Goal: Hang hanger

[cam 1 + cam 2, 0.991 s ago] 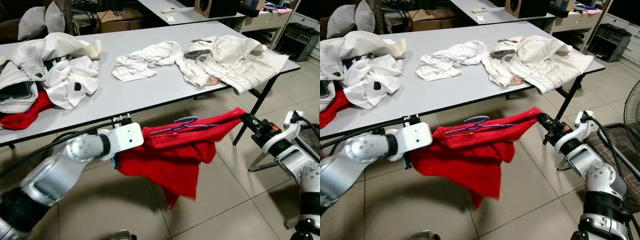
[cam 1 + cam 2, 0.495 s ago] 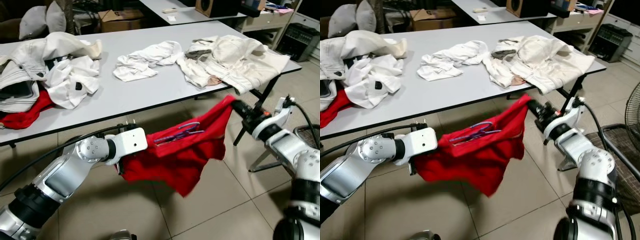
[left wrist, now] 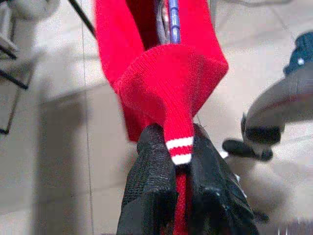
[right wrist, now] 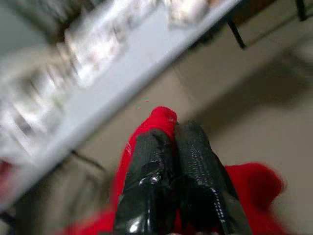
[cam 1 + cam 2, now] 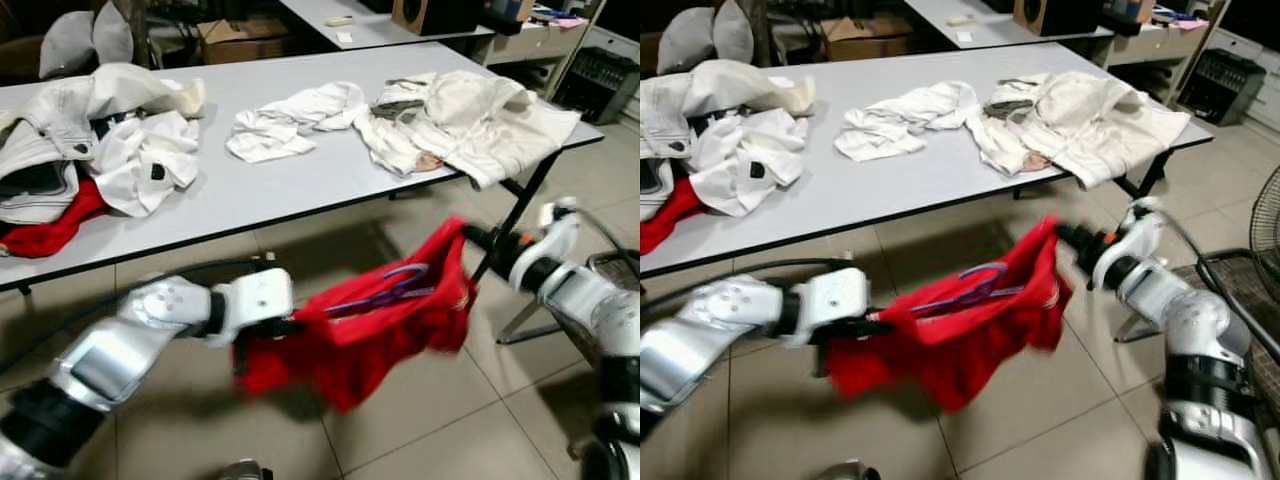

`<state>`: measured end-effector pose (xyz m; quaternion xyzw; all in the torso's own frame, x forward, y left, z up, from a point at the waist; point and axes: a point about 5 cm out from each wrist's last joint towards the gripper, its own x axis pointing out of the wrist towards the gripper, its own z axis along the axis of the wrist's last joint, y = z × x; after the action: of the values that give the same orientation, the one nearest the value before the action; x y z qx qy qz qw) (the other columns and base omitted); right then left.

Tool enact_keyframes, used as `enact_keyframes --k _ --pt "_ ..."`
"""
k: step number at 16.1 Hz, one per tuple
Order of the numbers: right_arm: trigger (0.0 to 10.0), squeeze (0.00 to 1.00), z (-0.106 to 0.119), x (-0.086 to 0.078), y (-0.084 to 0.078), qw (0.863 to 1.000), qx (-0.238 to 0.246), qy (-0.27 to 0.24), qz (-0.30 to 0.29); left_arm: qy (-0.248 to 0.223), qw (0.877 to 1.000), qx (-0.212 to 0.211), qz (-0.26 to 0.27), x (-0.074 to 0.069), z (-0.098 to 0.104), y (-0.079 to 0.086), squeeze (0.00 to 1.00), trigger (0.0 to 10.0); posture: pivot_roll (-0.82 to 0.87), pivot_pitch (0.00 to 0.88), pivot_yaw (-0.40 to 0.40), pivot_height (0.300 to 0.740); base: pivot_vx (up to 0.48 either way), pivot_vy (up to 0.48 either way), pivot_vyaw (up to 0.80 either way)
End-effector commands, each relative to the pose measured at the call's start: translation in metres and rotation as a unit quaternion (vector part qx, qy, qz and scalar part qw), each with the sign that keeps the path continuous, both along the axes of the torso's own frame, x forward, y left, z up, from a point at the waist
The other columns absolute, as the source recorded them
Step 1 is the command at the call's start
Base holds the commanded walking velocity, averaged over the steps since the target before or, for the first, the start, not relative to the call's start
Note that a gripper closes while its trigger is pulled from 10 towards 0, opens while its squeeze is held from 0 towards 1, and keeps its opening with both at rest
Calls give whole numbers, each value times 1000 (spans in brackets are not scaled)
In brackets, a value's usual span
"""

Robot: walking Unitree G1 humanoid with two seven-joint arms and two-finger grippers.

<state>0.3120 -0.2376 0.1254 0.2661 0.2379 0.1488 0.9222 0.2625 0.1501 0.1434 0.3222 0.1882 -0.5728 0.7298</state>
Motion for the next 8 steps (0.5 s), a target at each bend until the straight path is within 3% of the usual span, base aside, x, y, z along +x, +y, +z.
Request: enact_keyframes --k 1,2,3,8 --pt "0 0 3 0 1 999 -44 -16 22 -12 1000 2 -6 3 7 2 0 0 3 0 -44 740 0 0 0" --pt "0 0 -5 -4 1 987 -137 -18 77 -19 1000 17 7 10 9 9 0 0 5 0 -42 740 0 0 0" --pt "0 0 -9 -6 1 976 -180 -16 119 -20 999 41 19 15 9 16 0 0 4 0 -38 740 0 0 0" --pt "0 0 6 2 12 980 -116 -55 152 30 998 62 -12 6 -6 9 0 0 1 0 -29 740 0 0 0"
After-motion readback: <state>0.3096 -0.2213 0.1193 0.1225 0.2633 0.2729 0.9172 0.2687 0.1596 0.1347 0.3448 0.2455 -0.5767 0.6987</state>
